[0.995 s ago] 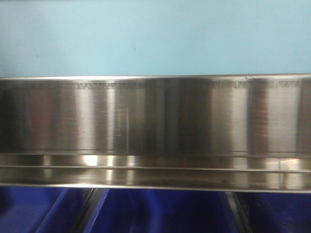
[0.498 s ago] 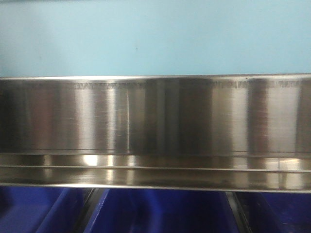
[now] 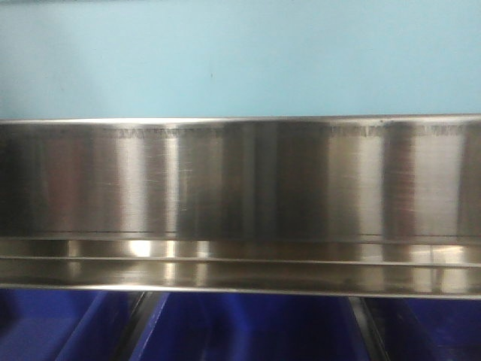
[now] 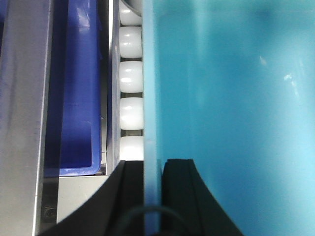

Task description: Move two blue bins to right shelf middle

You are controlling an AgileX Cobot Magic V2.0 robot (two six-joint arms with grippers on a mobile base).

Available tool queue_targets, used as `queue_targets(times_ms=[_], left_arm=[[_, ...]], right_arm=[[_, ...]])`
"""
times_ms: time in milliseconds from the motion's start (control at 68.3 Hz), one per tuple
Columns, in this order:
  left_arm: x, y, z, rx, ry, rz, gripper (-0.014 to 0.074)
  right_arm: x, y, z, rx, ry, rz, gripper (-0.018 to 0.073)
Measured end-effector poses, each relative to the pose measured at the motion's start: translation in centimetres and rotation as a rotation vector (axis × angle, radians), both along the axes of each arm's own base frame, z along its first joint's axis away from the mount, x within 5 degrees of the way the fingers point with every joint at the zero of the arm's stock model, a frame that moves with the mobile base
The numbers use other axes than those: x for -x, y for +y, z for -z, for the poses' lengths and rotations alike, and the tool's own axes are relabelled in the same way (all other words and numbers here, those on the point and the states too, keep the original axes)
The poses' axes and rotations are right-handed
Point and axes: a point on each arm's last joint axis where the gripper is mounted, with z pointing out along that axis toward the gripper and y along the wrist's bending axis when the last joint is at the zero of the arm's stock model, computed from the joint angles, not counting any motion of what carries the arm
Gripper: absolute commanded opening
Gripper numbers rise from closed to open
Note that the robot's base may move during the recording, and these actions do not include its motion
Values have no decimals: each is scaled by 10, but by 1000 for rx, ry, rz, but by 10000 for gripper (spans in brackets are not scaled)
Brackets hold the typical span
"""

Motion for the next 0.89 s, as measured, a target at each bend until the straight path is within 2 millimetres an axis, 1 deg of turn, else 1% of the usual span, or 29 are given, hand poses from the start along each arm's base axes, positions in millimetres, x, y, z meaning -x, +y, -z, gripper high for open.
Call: queue_targets(times_ms=[161,249,307,527,893], left_arm=[[0,0,-3,3,-2,-1,-111],[0,0,-11,10,-15,-4,-111],[0,0,-18,14,-27,-7,-111],[6,6,-43,22,-100,-17,-111],[25,17,-64,46,-168,-25,-111]], right_arm=[[0,0,0,2,3,1,-163],[0,0,0,5,11,3,-163],[0,0,-3,-2,6,3,-163],[-1,1,-23,-41,-51,4,-163],[4,3,-57,-82,-144,-16,-163]])
